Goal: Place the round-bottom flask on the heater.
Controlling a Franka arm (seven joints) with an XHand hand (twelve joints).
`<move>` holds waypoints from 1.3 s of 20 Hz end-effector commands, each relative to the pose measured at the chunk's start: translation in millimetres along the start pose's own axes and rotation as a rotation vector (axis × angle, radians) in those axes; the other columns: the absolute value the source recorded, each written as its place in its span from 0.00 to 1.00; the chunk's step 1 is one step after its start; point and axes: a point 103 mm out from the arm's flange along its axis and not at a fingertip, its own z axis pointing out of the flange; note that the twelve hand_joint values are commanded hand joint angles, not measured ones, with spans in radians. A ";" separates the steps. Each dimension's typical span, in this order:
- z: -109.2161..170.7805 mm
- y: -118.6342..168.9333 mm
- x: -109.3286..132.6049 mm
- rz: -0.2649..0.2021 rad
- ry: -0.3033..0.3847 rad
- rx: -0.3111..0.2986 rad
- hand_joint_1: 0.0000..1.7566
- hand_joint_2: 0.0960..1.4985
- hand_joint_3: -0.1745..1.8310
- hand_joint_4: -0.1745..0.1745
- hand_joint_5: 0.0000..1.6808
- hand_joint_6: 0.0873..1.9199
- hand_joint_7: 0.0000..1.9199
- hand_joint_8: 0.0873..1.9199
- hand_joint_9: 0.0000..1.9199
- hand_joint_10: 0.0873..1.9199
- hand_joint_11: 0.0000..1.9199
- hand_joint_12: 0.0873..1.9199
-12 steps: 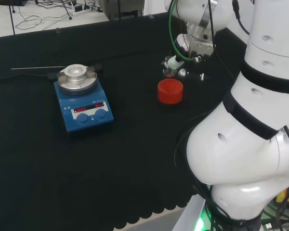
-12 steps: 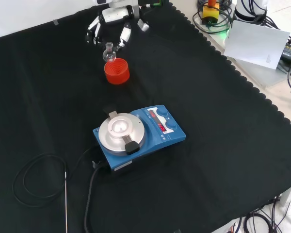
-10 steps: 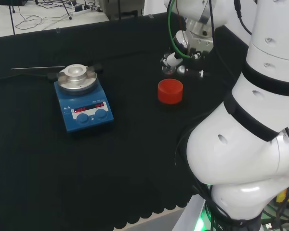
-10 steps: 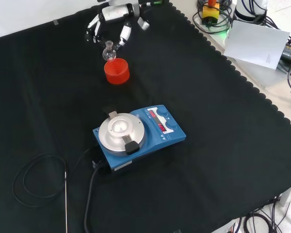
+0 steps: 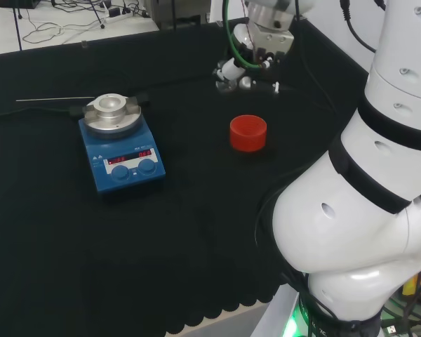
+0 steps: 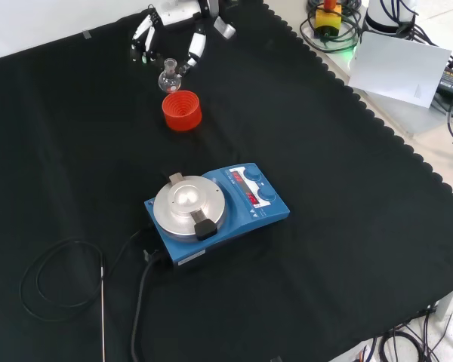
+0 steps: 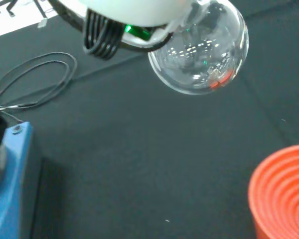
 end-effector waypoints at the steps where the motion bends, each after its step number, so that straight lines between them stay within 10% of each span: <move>1: -4.0 13.9 51.3 -0.075 -0.027 0.028 0.66 0.42 0.49 0.06 0.65 0.53 0.23 0.33 0.40 0.26 0.30 0.64; 14: 16.0 52.9 160.3 -0.226 -0.081 0.118 0.66 0.41 0.50 0.07 0.65 0.53 0.24 0.33 0.40 0.26 0.30 0.64; 26: 41.9 69.1 209.0 -0.291 -0.082 0.172 0.66 0.41 0.50 0.08 0.65 0.53 0.24 0.33 0.39 0.26 0.30 0.64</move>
